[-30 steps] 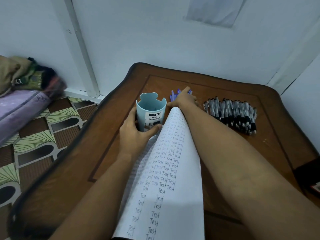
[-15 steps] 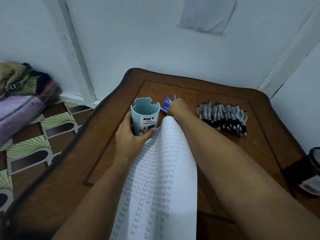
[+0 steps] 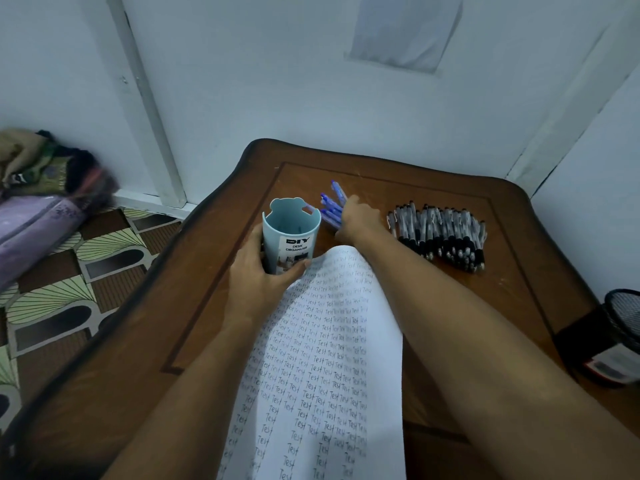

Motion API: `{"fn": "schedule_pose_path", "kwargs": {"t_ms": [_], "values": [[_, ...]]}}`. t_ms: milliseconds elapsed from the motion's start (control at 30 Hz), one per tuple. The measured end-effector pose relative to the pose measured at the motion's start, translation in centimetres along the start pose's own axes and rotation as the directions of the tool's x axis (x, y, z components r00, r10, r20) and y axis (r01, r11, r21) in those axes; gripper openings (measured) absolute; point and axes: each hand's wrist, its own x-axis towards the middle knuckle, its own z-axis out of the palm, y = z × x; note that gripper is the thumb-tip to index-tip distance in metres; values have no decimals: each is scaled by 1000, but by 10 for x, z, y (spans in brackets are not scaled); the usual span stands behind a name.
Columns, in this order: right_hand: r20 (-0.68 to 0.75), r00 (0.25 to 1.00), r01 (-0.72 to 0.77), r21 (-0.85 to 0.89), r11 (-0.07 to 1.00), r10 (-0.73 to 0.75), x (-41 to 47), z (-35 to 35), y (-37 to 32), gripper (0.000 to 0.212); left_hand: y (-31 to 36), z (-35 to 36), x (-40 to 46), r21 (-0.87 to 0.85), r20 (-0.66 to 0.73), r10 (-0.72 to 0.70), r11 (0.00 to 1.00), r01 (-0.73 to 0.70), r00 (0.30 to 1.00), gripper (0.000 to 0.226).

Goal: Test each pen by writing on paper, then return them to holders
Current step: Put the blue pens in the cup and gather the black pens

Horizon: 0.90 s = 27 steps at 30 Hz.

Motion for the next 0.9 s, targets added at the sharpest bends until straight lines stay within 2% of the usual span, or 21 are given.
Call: {"fn": "schedule_pose_path", "kwargs": {"t_ms": [133,233,333,433,533,600,733,900], "values": [[-153,985,107,155,982,-83,-5,-20,12,59,0,1,0,7,11,2,1000,-2,1000,84],[-347,927,255,301,919,-143,-10,-38,10,56,-1,1,1,1,14,-10,1000,10,1000,86],[-501,855,404,480,779,-134,-19,-55,-5,51,0,2,0,-9,21,-25,1000,25,999,89],[-580,814,495,668,556,-28,-31,-71,-28,50,2,3,-1,-15,29,-24,1000,24,999,89],[-571,820,531,785,319,39,-38,-85,-47,44,1,3,-2,-21,44,-39,999,40,998,86],[-553,832,532,816,227,41,-42,-91,-59,40,0,1,-1,-14,53,-53,998,54,997,92],[-448,894,446,877,178,-34,-52,-79,-78,36,0,1,0,-22,48,-53,998,54,997,96],[-362,927,375,903,209,-99,-64,-52,-81,37,5,2,0,-44,39,-27,999,28,999,86]]}}
